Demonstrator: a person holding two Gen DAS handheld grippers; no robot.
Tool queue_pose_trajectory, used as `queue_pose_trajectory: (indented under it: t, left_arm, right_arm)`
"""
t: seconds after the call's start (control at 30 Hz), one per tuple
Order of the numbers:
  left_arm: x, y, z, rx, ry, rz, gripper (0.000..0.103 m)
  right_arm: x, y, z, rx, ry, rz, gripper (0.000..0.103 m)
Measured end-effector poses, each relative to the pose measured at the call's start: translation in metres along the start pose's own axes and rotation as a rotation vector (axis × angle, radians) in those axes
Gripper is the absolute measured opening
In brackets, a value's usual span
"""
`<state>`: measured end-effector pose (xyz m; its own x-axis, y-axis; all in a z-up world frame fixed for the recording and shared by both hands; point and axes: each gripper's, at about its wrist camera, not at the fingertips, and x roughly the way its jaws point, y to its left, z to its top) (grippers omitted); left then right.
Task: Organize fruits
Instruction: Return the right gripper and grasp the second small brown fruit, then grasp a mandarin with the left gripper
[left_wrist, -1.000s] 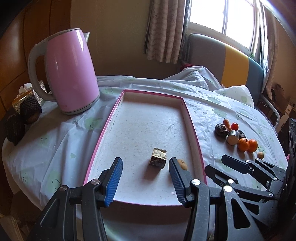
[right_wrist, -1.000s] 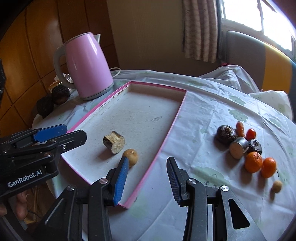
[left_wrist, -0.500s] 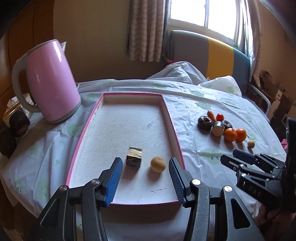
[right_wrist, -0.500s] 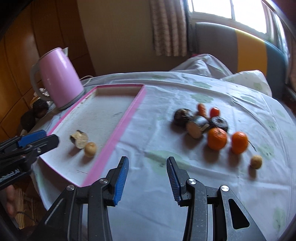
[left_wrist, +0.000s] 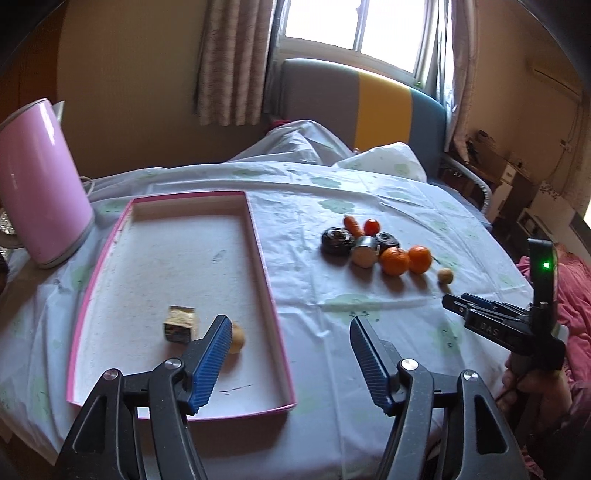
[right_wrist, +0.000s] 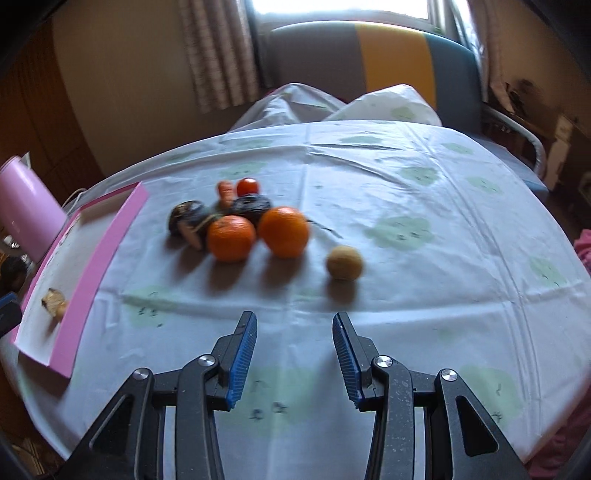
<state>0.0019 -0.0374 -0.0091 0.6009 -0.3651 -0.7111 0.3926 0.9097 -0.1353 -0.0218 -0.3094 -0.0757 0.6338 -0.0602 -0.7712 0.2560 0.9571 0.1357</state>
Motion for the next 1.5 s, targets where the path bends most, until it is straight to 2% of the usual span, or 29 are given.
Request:
queue_pose_trajectory:
  t: [0.23,0.27,0.3,0.33,0.47,0.7,0.9,0.93,0.97,1.0,1.1,1.2,1.5]
  left_arm:
    - [0.009,-0.013,0.002,0.0,0.04,-0.076,0.074]
    - [0.01,-0.014,0.003,0.001,0.042,-0.076,0.076]
    - [0.011,-0.015,0.003,0.004,0.047,-0.077,0.085]
    - [0.012,-0.017,0.004,0.006,0.052,-0.079,0.087]
    - [0.017,-0.022,0.006,0.015,0.062,-0.089,0.087]
    - [0.028,-0.029,0.006,0.038,0.112,-0.038,0.086]
    - [0.039,-0.03,0.008,0.008,0.153,-0.022,0.08]
    - [0.041,-0.03,0.009,0.0,0.164,-0.027,0.077]
    - [0.044,-0.031,0.01,-0.008,0.176,-0.033,0.073]
    - [0.048,-0.032,0.011,-0.017,0.189,-0.035,0.066]
    - [0.058,-0.036,0.017,-0.033,0.217,-0.054,0.056]
    - [0.069,-0.047,0.023,-0.02,0.225,-0.071,0.049]
    - [0.106,-0.092,0.049,0.019,0.222,-0.131,0.042]
  right_arm:
    - [0.0,-0.013,0.01,0.021,-0.029,-0.004,0.044]
    - [0.0,-0.015,0.011,0.031,-0.034,-0.007,0.044]
    - [0.0,-0.018,0.012,0.038,-0.036,-0.01,0.044]
    - [0.002,-0.021,0.014,0.041,-0.032,-0.008,0.044]
    - [0.008,-0.028,0.016,0.036,-0.022,-0.015,0.044]
    - [0.022,-0.033,0.02,0.031,-0.012,-0.01,0.044]
    - [0.035,-0.026,0.028,-0.014,-0.019,-0.009,0.044]
    - [0.036,-0.025,0.029,-0.027,-0.022,-0.014,0.043]
    - [0.036,-0.024,0.029,-0.046,-0.029,-0.022,0.031]
    - [0.036,-0.023,0.029,-0.063,-0.037,-0.04,0.027]
    - [0.035,-0.026,0.025,-0.078,-0.063,-0.101,0.027]
    - [0.033,-0.03,0.025,-0.059,-0.071,-0.111,0.027]
    - [0.034,-0.037,0.023,-0.026,-0.08,-0.075,0.027]
